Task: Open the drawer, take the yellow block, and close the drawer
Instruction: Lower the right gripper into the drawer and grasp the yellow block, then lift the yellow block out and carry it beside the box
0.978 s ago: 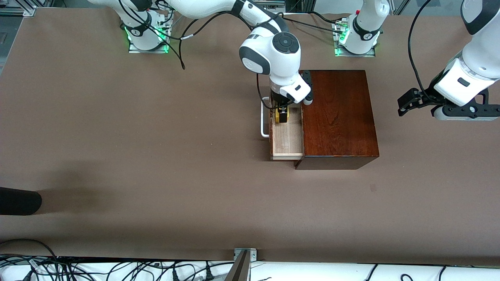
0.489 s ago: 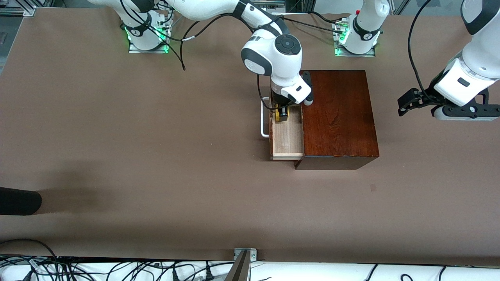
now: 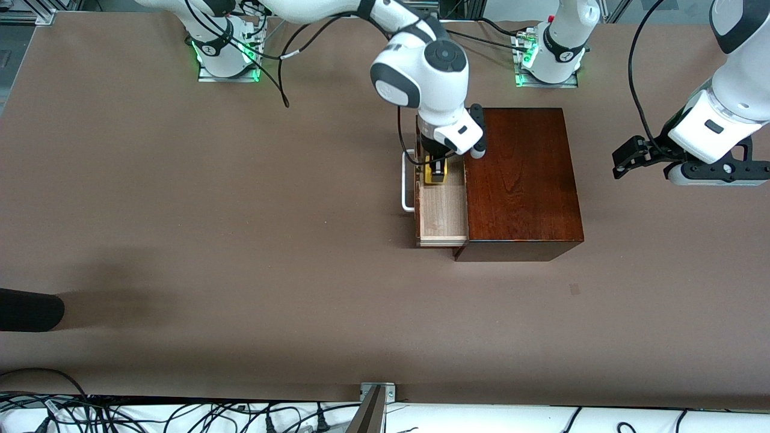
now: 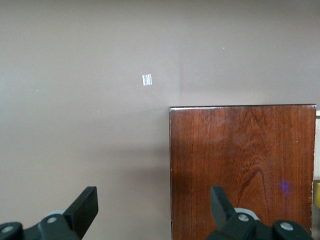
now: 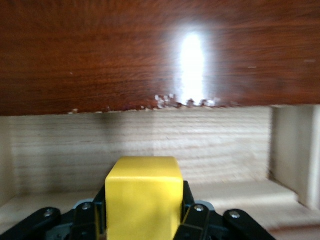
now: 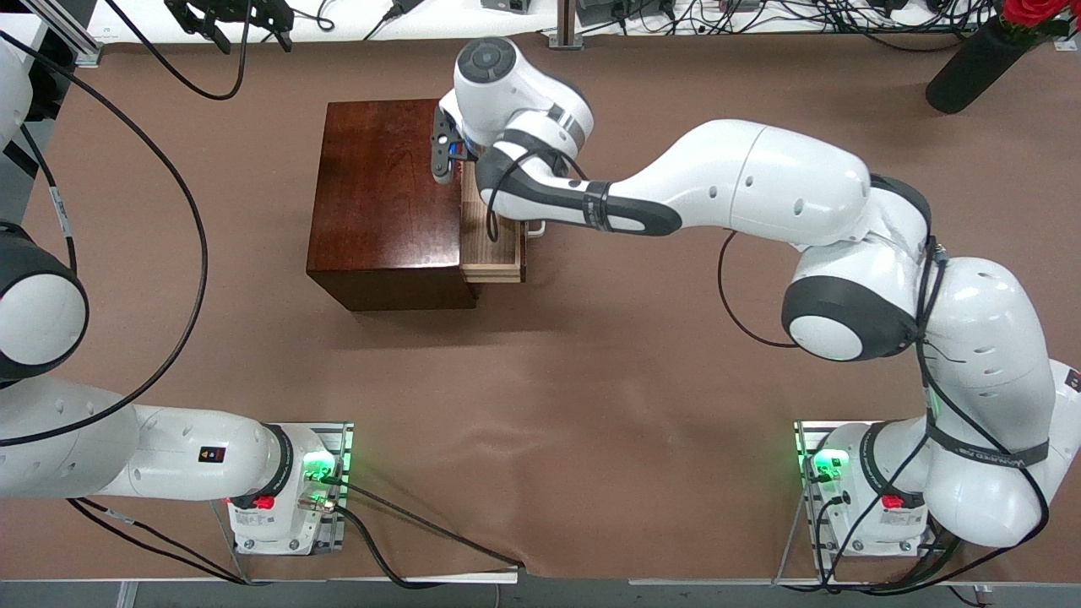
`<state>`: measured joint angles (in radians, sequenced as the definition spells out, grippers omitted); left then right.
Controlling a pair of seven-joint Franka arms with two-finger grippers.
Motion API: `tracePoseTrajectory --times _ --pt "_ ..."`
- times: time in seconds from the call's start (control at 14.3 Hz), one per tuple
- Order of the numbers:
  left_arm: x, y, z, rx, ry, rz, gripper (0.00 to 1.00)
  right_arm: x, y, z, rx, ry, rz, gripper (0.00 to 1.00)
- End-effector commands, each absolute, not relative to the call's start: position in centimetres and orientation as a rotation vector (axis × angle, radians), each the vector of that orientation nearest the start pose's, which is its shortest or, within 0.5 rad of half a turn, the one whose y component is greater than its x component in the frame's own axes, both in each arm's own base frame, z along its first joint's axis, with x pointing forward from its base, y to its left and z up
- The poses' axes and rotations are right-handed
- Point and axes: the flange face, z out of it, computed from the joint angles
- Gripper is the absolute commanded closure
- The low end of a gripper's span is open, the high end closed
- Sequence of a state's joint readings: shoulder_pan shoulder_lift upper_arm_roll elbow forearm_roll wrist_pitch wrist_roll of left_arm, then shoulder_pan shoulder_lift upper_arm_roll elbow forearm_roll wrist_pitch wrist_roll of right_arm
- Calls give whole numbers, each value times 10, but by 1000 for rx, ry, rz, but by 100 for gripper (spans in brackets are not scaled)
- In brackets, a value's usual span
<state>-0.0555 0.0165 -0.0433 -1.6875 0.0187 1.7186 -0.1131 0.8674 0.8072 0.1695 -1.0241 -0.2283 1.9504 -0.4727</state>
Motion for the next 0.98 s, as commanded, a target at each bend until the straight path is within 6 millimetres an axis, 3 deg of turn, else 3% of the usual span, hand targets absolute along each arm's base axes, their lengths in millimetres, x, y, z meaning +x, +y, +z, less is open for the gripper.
tracePoseTrajectory --times 0.0,0.35,0.7,0.77,0.91 --pt "564 -54 578 -3123 -30 -10 0 449 615 463 -2403 -2113 -300 100" --pt "564 -56 578 -3123 -25 -8 0 520 522 510 -2592 -1892 -203 100" --pt "564 -56 578 -3121 -25 -8 0 608 404 525 -2776 -1630 -191 100" --pt "564 -56 578 -3121 -25 -8 0 621 379 538 -2820 -1565 -241 100" --pt "564 -56 578 -3120 -24 -9 0 637 335 534 -2878 -1489 -232 100"
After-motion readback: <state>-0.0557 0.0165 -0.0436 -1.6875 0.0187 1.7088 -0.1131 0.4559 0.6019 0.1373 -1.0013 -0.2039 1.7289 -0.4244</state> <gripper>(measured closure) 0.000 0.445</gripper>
